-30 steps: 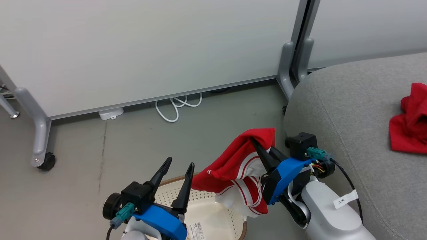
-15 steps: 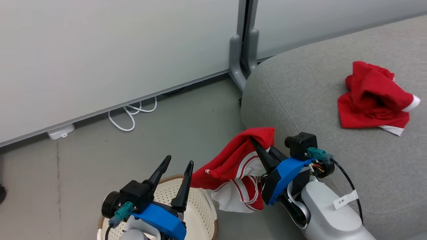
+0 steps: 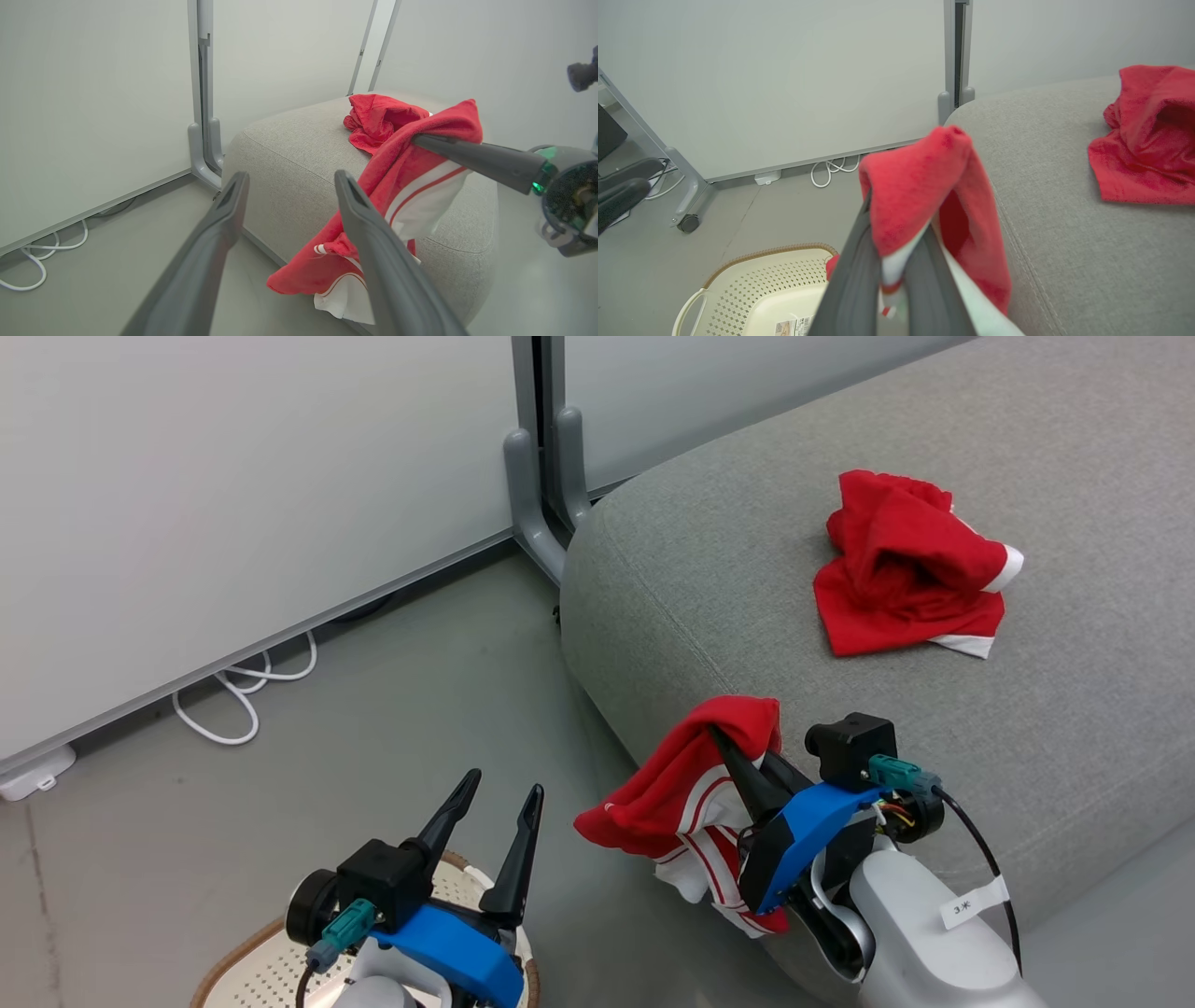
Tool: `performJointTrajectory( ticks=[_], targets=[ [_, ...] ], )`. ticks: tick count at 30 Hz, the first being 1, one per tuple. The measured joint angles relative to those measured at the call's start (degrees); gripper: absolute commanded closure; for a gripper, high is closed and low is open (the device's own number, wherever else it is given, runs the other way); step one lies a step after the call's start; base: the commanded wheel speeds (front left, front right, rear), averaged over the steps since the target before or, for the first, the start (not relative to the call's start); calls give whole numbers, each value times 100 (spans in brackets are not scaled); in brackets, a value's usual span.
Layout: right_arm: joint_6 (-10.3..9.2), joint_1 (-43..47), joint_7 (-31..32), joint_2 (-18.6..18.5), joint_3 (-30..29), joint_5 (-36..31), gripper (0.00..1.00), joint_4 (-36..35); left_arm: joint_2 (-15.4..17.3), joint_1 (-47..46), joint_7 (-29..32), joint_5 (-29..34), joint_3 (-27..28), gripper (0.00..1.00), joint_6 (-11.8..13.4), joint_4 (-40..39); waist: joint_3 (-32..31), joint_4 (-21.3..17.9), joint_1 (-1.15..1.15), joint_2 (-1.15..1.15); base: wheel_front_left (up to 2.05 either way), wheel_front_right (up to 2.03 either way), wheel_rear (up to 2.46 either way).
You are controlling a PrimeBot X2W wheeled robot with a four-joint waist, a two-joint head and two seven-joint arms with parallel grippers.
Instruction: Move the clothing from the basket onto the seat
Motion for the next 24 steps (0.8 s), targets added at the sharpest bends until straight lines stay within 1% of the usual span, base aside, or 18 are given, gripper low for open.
performJointTrajectory(
  ticks=[5, 9, 18, 20, 22, 24],
  targets=[
    [1, 29, -9, -1, -22, 4, 100, -29, 8, -36, 0, 15, -23, 0, 0, -11, 44, -188, 0, 0, 0, 0, 0],
    [1, 79, -18, -1, -33, -4, 100, -36, 16, -63, 0, 19, -41, 0, 0, -9, 72, -251, 0, 0, 0, 0, 0],
    [1, 88, -12, 0, -104, -3, 100, -59, 52, -73, 0, 18, -88, 0, 0, 4, 89, -229, 0, 0, 0, 0, 0],
    [1, 65, 67, -3, -148, -2, 100, -83, 60, -73, 0, 19, -81, 0, 0, 3, 106, -215, 0, 0, 0, 0, 0],
    [1, -49, 101, -36, -252, -16, 100, -142, 66, -73, 0, 30, -70, 0, 0, -10, 130, -209, 0, 0, 0, 0, 0],
    [1, -269, 167, -151, -389, -51, 100, -236, 69, -75, 0, 38, -78, 0, -1, -22, 165, -191, 0, 0, 0, 0, 0]
  ],
)
